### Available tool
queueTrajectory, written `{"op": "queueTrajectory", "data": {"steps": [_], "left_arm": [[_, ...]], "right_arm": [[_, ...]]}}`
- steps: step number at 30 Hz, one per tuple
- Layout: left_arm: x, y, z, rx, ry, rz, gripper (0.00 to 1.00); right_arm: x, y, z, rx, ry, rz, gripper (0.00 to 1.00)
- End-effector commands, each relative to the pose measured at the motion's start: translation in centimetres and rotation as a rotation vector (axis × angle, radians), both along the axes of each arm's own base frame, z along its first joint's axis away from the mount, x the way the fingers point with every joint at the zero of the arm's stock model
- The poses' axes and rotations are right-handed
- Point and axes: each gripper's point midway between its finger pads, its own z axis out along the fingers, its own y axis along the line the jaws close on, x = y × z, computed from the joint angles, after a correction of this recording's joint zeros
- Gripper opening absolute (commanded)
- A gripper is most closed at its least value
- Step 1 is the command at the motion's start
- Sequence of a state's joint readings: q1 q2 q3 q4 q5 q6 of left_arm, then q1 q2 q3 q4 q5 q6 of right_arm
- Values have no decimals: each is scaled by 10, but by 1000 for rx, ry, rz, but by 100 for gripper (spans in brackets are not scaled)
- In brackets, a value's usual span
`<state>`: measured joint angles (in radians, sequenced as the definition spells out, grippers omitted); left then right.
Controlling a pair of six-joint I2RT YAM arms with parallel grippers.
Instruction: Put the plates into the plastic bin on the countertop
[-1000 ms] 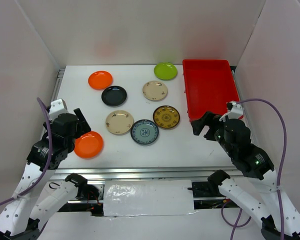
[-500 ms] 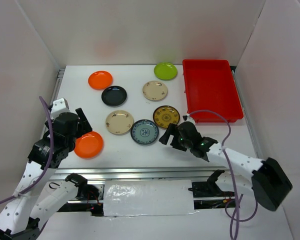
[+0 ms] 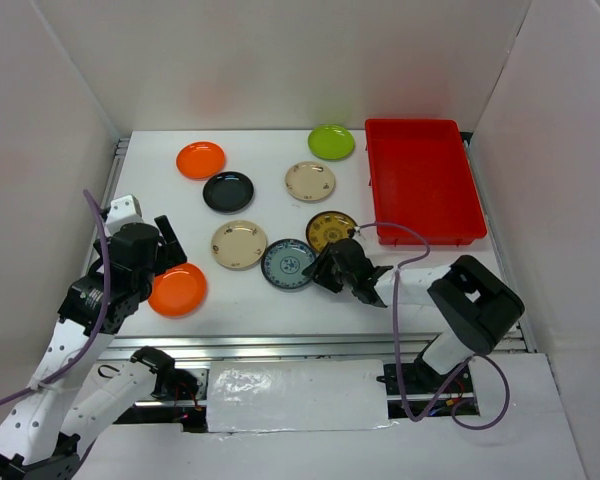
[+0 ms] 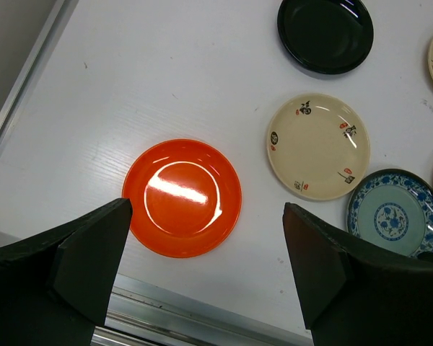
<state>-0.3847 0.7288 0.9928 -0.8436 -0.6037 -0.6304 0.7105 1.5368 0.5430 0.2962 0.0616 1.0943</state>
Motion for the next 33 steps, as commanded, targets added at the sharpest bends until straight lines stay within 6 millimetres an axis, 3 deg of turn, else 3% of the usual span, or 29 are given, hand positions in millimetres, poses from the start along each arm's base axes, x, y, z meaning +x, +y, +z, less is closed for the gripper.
{"op": "queueTrajectory", "data": {"steps": [1, 6, 8, 10, 13, 14, 15, 16, 17, 18, 20, 21, 23, 24, 25, 26, 27, 28, 29, 30, 31, 33], "left_arm": [[5, -1, 6, 2, -29, -9, 99], [5, -1, 5, 3, -27, -10, 99], [4, -1, 6, 2, -30, -10, 99], [4, -1, 6, 2, -31, -10, 99], [3, 0, 7, -2, -38, -2, 99], [3, 1, 7, 0, -36, -1, 99], [3, 1, 8, -2, -41, 4, 99], [3, 2, 8, -1, -40, 5, 99], [3, 1, 7, -3, -39, 4, 99], [3, 0, 7, -4, -37, 0, 99], [4, -1, 6, -5, -34, -8, 99], [5, -2, 6, -5, -32, -9, 99], [4, -1, 5, -2, -27, -4, 99], [4, -1, 6, -4, -31, -4, 99], [4, -1, 6, -7, -32, -4, 99], [4, -1, 7, -8, -39, -5, 99], [4, -1, 7, -7, -39, -8, 99], [4, -2, 7, -12, -42, -13, 99], [4, -3, 7, -9, -42, -18, 99], [4, -4, 7, -10, -40, -25, 99], [5, -5, 6, -13, -40, -33, 99], [6, -6, 5, -12, -33, -33, 99]], "right_arm": [[13, 9, 1, 41, -2, -33, 48], [12, 11, -4, 45, 19, -47, 18], [10, 13, 3, 52, 8, -51, 1], [1, 15, 9, 55, 9, -45, 0], [-15, 19, 43, 75, -31, -38, 0], [-17, 19, 67, 108, -73, -43, 0], [-17, 11, 75, 78, -85, -76, 0], [-20, 8, 104, 123, -130, -82, 0], [-18, 1, 115, 127, -150, -100, 0], [-15, -9, 125, 122, -173, -126, 0], [-6, -28, 169, 156, -269, -164, 0], [7, -54, 170, 106, -260, -230, 0], [26, -84, 191, 61, -285, -286, 0], [47, -120, 195, 36, -284, -360, 0], [61, -134, 186, 12, -253, -383, 0], [84, -173, 196, 14, -265, -476, 0], [95, -189, 194, 10, -248, -508, 0], [110, -197, 175, -3, -188, -501, 0], [126, -211, 186, -3, -209, -534, 0], [138, -238, 182, -5, -193, -579, 0], [155, -245, 173, -2, -161, -580, 0], [177, -263, 173, 1, -177, -590, 0]]}}
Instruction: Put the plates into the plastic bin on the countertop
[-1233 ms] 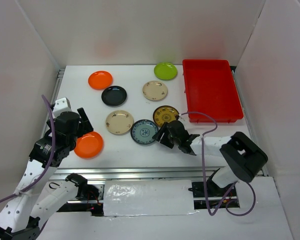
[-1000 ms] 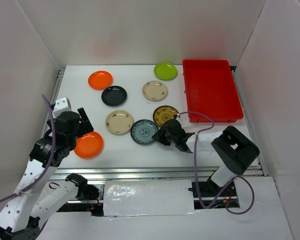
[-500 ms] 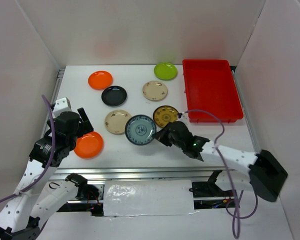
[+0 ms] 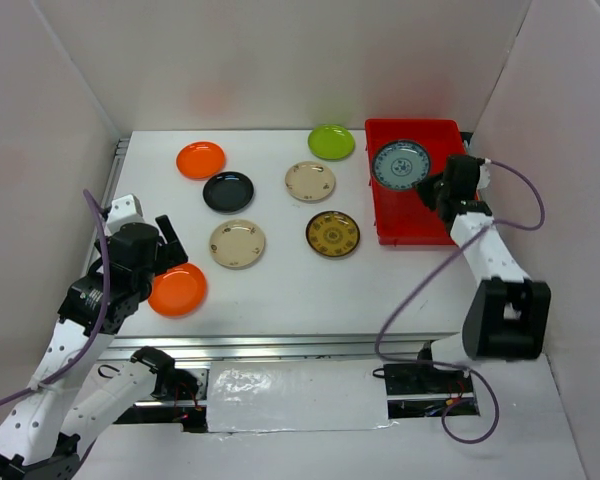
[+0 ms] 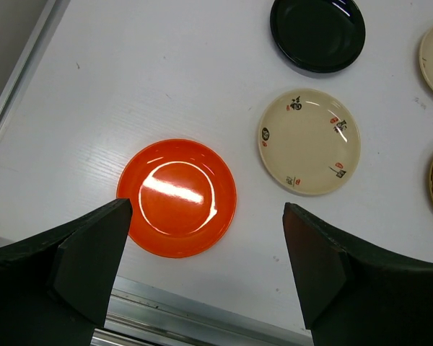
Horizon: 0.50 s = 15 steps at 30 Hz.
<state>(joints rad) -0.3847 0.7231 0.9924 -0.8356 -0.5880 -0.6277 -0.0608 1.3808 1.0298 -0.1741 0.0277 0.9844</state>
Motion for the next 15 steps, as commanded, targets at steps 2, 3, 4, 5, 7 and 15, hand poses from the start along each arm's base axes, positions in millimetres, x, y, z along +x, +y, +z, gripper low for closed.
{"op": "queueTrajectory", "data": {"steps": [2, 3, 4, 5, 7, 15], "left_arm": [[7, -3, 1, 6, -11, -18, 99], [8, -5, -1, 6, -4, -23, 99], [8, -5, -1, 6, -3, -27, 99], [9, -6, -3, 10, 6, -28, 99], [11, -8, -5, 9, 15, -38, 99], [19, -18, -14, 17, 67, -80, 99]], "right_arm": [[45, -23, -3, 13, 14, 83, 0], [54, -30, -7, 3, 29, 84, 0], [72, -42, -14, 3, 47, 72, 0], [76, -48, -23, 12, 82, 61, 0], [91, -62, -45, 53, 119, 44, 0], [125, -77, -90, 80, 209, 42, 18]]}}
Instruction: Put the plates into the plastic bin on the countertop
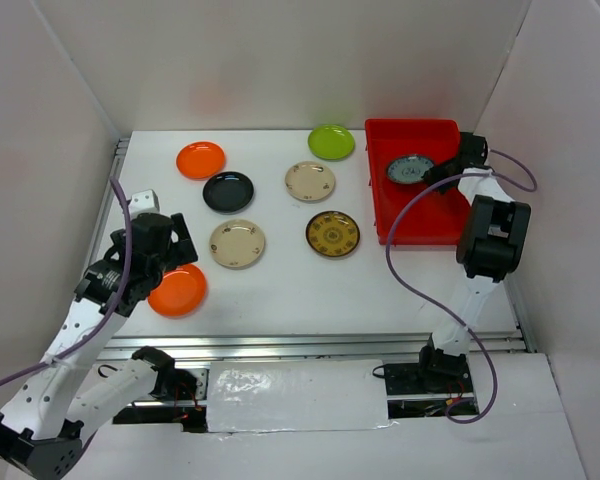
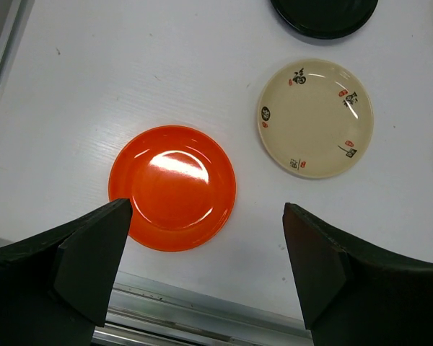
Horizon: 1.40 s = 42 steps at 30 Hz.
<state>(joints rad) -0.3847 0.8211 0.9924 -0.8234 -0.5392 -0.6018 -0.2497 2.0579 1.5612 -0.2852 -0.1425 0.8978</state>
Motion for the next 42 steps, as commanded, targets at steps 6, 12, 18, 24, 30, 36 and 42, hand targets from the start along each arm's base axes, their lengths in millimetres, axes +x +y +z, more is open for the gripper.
{"op": "queueTrajectory", "data": {"steps": [6, 12, 18, 24, 30, 36, 42], "left_arm": [[12, -15, -2, -17, 3, -72, 99], [19, -23, -15, -10, 82, -91, 99], [21, -6, -18, -12, 98, -2, 99], [15, 22, -10, -7, 63, 144, 99], [4, 41, -3, 12, 32, 244, 99], [6, 33, 0, -14, 4, 183, 99], [6, 30, 0, -20, 7, 160, 99]], "right_arm": [[23, 3, 26, 13, -73, 47, 64], [-6, 13, 116, -111, -206, -22, 100], [-72, 129, 178, -287, -248, 256, 100], [-164, 267, 135, -217, -336, 587, 99], [-225, 385, 43, -41, -224, 848, 96], [-225, 462, -16, 15, -146, 979, 92], [-204, 484, -57, 44, -42, 933, 86]]}}
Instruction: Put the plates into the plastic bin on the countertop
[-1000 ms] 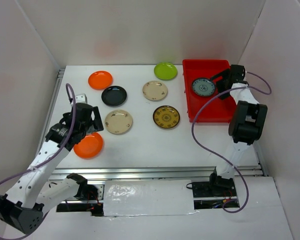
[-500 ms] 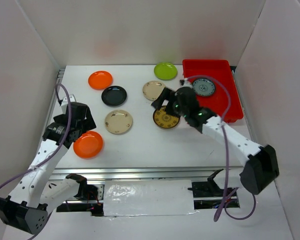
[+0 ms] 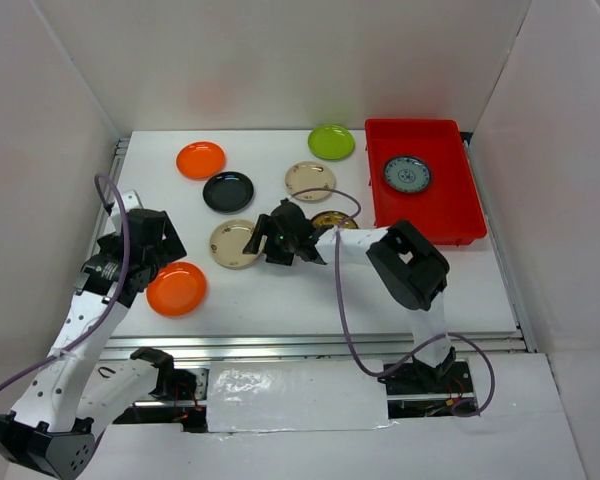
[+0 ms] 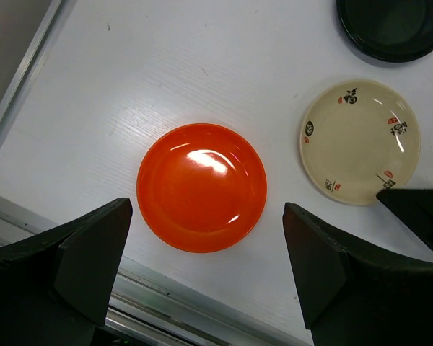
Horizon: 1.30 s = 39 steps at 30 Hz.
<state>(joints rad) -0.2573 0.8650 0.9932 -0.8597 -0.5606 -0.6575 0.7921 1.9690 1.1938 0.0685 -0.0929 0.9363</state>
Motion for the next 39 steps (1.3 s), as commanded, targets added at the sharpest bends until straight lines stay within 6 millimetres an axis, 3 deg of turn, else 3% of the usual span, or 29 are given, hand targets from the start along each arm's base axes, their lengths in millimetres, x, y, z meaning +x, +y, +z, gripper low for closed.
{"op": "queueTrajectory", "data": {"steps": [1, 6, 8, 10, 17, 20, 21, 25, 27, 29, 30, 31, 33, 34, 36, 37, 38, 39], "left_arm": [[6, -3, 13, -15, -54, -17, 99], [5, -3, 15, -17, -64, -17, 99], [5, -2, 16, -16, -66, -15, 99], [4, -2, 15, -17, -65, -16, 99], [4, -2, 16, -18, -71, -16, 99], [3, -1, 17, -17, -73, -9, 99], [3, -1, 17, -17, -74, -10, 99], [2, -1, 20, -21, -90, -9, 99], [2, 0, 21, -20, -96, -5, 99], [1, 1, 21, -19, -94, -3, 99], [1, 0, 21, -19, -95, -6, 99], [1, 1, 21, -17, -94, -5, 99], [0, 0, 23, -21, -101, -9, 99], [1, -1, 23, -25, -105, -17, 99], [1, -4, 24, -34, -113, -38, 99], [3, -6, 25, -40, -122, -50, 99], [3, -7, 24, -39, -119, -60, 99], [3, -10, 23, -47, -117, -73, 99]], "right_arm": [[13, 5, -21, 0, 72, -55, 83], [32, -5, -12, 10, 90, -153, 59], [27, -6, -24, -13, 137, -130, 53], [28, -2, -20, -14, 143, -114, 47], [33, 8, -18, 3, 164, -95, 44], [35, 10, -19, -8, 181, -91, 38], [35, 10, -20, -13, 187, -88, 30], [37, 7, -21, -4, 207, -82, 16], [33, 5, -22, 3, 218, -85, 0], [27, 1, -16, 15, 207, -85, 0], [28, 1, -7, 32, 169, -98, 0], [29, 1, 28, 78, 108, -108, 0], [27, -16, 48, 70, 42, -156, 0], [29, -24, 86, 114, -18, -166, 0], [43, -58, 108, 106, -56, -213, 0], [46, -72, 135, 128, -95, -225, 0], [53, -90, 143, 119, -107, -256, 0], [67, -126, 143, 82, -107, -319, 0]]}}
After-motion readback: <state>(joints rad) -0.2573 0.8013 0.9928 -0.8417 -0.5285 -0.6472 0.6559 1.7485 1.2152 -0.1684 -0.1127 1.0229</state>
